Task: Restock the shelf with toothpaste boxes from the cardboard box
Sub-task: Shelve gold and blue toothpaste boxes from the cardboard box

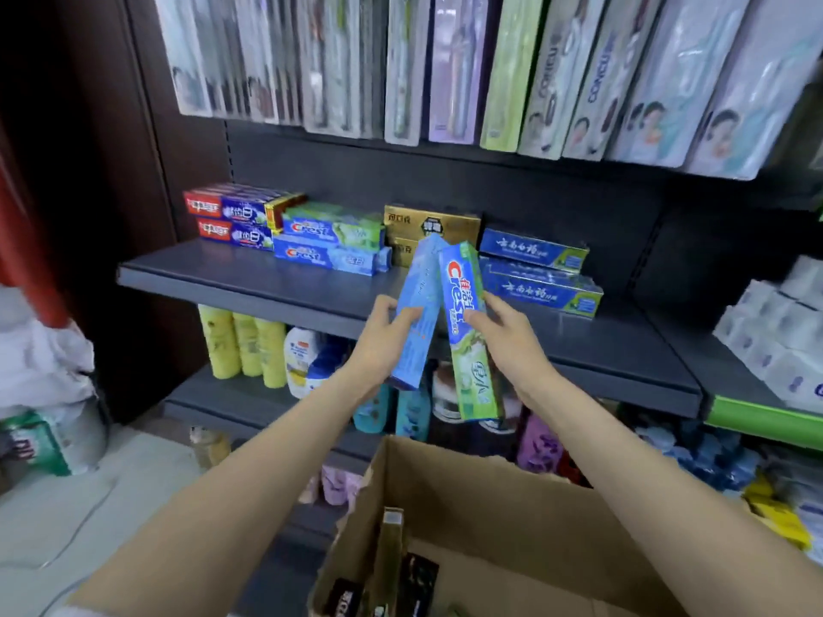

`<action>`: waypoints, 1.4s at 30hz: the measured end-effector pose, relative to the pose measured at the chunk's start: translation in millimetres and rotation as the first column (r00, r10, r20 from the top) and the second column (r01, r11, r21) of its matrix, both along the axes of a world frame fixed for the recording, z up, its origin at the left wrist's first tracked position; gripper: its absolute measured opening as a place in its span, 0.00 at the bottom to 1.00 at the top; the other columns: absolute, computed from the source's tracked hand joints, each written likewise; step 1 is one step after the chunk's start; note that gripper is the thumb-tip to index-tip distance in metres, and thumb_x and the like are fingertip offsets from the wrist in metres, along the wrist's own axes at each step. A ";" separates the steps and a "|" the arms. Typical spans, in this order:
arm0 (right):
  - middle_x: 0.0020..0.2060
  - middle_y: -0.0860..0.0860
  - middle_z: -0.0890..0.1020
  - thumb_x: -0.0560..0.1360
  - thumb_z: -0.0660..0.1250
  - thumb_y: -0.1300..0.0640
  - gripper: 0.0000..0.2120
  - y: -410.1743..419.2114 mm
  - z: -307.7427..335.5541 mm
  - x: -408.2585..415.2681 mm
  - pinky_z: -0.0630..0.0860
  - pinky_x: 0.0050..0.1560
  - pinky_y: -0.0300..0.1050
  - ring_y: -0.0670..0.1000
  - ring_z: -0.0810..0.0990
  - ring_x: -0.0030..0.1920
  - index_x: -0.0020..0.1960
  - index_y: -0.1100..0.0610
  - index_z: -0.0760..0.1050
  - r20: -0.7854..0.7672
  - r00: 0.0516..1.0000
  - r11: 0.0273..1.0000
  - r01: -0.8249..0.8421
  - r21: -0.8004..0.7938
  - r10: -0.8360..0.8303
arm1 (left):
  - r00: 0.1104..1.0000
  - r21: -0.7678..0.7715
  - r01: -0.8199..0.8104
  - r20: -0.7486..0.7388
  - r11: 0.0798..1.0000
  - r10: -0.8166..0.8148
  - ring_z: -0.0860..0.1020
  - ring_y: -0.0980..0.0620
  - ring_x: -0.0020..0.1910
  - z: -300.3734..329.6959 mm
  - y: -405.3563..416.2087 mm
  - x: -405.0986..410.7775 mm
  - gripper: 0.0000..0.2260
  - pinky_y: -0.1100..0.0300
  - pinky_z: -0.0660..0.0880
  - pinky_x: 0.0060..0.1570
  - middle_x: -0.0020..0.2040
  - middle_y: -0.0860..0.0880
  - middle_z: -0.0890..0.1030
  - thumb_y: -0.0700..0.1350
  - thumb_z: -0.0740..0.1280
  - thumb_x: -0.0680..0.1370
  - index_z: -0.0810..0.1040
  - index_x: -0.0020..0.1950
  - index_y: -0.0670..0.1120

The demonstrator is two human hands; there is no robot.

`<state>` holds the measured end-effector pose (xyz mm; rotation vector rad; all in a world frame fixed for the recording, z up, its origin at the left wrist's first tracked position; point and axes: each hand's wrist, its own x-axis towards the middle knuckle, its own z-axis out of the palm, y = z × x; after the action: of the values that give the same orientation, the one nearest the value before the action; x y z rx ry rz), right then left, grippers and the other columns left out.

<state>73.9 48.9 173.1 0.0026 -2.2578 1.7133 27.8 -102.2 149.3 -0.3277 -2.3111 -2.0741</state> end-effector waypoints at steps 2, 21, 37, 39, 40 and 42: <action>0.54 0.48 0.81 0.78 0.63 0.54 0.16 -19.6 7.2 -27.2 0.77 0.52 0.48 0.50 0.81 0.49 0.66 0.53 0.71 0.004 1.000 0.997 0.027 0.070 -0.027 | 0.998 -0.032 0.013 -0.067 0.999 -0.015 0.76 0.49 0.39 9.9 -28.7 -27.2 0.08 0.56 0.73 0.40 0.41 0.48 0.74 0.50 0.61 0.80 0.67 0.47 0.47; 0.59 0.55 0.72 0.80 0.58 0.58 0.23 -156.7 71.5 -222.3 0.67 0.58 0.54 0.57 0.70 0.64 0.73 0.43 0.62 -0.088 0.989 0.387 0.129 0.913 -0.121 | 0.909 -0.401 -0.290 -0.400 0.869 0.119 0.77 0.46 0.54 81.5 -191.0 -202.8 0.23 0.54 0.74 0.51 0.57 0.45 0.80 0.52 0.71 0.73 0.75 0.63 0.42; 0.65 0.54 0.66 0.76 0.66 0.52 0.28 -188.1 37.3 -302.9 0.62 0.67 0.51 0.55 0.64 0.67 0.74 0.48 0.61 -0.134 0.970 0.558 0.227 0.798 -0.203 | 0.898 -0.606 -0.271 -0.439 0.748 -0.030 0.78 0.48 0.49 84.9 -229.0 -268.5 0.23 0.57 0.71 0.40 0.51 0.52 0.80 0.51 0.74 0.70 0.68 0.60 0.51; 0.61 0.55 0.72 0.76 0.66 0.55 0.26 -189.6 47.6 -292.4 0.68 0.66 0.51 0.54 0.71 0.62 0.72 0.51 0.63 -0.115 0.977 0.940 0.207 0.273 -0.182 | 0.870 -0.632 -0.289 -0.487 0.719 -0.079 0.78 0.49 0.52 86.7 -226.8 -271.6 0.23 0.57 0.70 0.41 0.54 0.53 0.79 0.51 0.73 0.70 0.68 0.61 0.52; 0.58 0.55 0.75 0.77 0.65 0.55 0.22 -192.7 54.6 -284.9 0.73 0.62 0.51 0.54 0.76 0.57 0.69 0.52 0.64 -0.066 0.991 0.990 0.110 -0.083 -0.116 | 0.843 -0.649 -0.308 -0.525 0.695 -0.117 0.77 0.49 0.53 87.4 -225.7 -273.2 0.23 0.56 0.70 0.42 0.55 0.52 0.78 0.51 0.73 0.70 0.69 0.61 0.52; 0.52 0.56 0.79 0.78 0.62 0.53 0.15 -195.7 63.1 -274.9 0.80 0.48 0.44 0.54 0.81 0.47 0.63 0.54 0.66 -0.013 1.000 0.886 0.003 -0.463 -0.011 | 0.782 -0.682 -0.329 -0.584 0.653 -0.217 0.77 0.48 0.54 88.1 -223.4 -274.9 0.23 0.55 0.71 0.45 0.56 0.51 0.77 0.52 0.73 0.70 0.70 0.62 0.53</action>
<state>-201.0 -146.8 236.2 -0.0973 -1.7766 2.1962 -247.1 -325.6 237.4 -0.7884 -2.4864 -0.6078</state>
